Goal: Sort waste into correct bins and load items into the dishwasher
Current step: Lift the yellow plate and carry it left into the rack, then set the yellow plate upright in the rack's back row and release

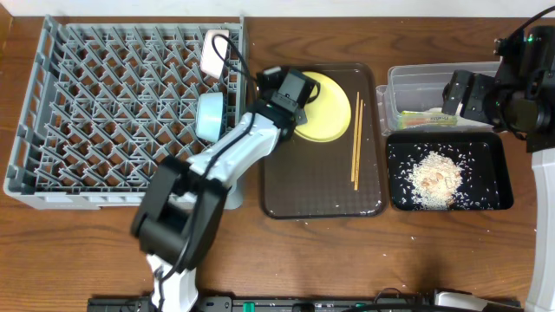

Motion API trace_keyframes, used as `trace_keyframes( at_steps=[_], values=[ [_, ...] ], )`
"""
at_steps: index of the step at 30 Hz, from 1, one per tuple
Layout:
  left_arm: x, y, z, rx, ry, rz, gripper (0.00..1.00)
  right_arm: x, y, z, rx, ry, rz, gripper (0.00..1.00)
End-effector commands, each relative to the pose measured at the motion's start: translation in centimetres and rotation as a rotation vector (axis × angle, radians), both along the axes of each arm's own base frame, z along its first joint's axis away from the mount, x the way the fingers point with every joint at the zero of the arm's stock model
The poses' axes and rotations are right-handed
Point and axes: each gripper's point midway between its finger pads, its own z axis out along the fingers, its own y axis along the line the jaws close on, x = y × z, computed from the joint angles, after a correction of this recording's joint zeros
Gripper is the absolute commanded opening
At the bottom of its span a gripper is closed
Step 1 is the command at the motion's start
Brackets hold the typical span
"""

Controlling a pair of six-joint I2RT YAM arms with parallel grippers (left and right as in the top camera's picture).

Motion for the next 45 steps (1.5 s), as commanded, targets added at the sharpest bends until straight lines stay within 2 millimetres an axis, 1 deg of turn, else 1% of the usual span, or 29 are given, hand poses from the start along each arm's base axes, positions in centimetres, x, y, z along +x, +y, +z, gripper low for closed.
trace_keyframes(
  at_steps=[1,4,7,9,12,15,17,19,23,25,28,31,34,40,45],
  values=[
    [0.7,1.8,5.9,0.144,-0.141,-0.072,0.07,0.0,-0.1,0.0,-0.004,0.001,-0.004,0.99],
    [0.6,3.1,10.2,0.257,-0.229,-0.121,0.07,0.0,-0.1,0.0,-0.004,0.001,-0.004,0.99],
    [0.2,5.2,14.6,0.416,-0.308,-0.15,0.07,0.0,-0.1,0.0,-0.004,0.001,-0.004,0.99],
    [-0.2,6.6,16.6,0.536,-0.333,-0.163,0.08,0.0,-0.1,0.0,-0.004,0.001,-0.004,0.99],
    [-1.0,9.9,19.6,0.779,-0.331,-0.12,0.08,0.0,-0.1,0.0,-0.004,0.001,-0.004,0.99],
    [-1.4,13.0,21.0,0.98,-0.271,-0.077,0.07,0.0,-0.1,0.0,-0.004,0.001,-0.004,0.99],
    [-1.2,14.8,21.1,1.05,-0.221,-0.078,0.07,0.0,-0.1,0.0,-0.004,0.001,-0.004,0.99],
    [-0.8,17.2,21.2,1.081,-0.185,-0.05,0.07,0.0,-0.1,0.0,-0.004,0.001,-0.004,0.99],
    [0.0,21.4,22.2,1.073,-0.187,0.072,0.07,0.0,-0.1,0.0,-0.004,0.001,-0.004,0.99],
    [0.4,23.0,22.8,1.064,-0.202,0.115,0.08,0.0,-0.1,0.0,-0.004,0.001,-0.004,0.99],
    [1.2,23.6,22.7,1.069,-0.203,0.055,0.07,0.0,-0.1,0.0,-0.004,0.001,-0.004,0.99],
    [1.9,24.4,22.5,1.12,-0.175,0.017,0.08,0.0,-0.1,0.0,-0.004,0.001,-0.004,0.99],
    [2.9,25.4,21.7,1.161,-0.147,0.008,0.08,0.0,-0.1,0.0,-0.004,0.001,-0.004,0.99],
    [5.3,26.7,18.3,1.194,-0.094,-0.011,0.07,0.0,-0.1,0.0,-0.004,0.001,-0.004,0.99],
    [6.5,26.5,15.8,1.195,-0.068,-0.041,0.08,0.0,-0.1,0.0,-0.004,0.001,-0.004,0.99]
  ],
)
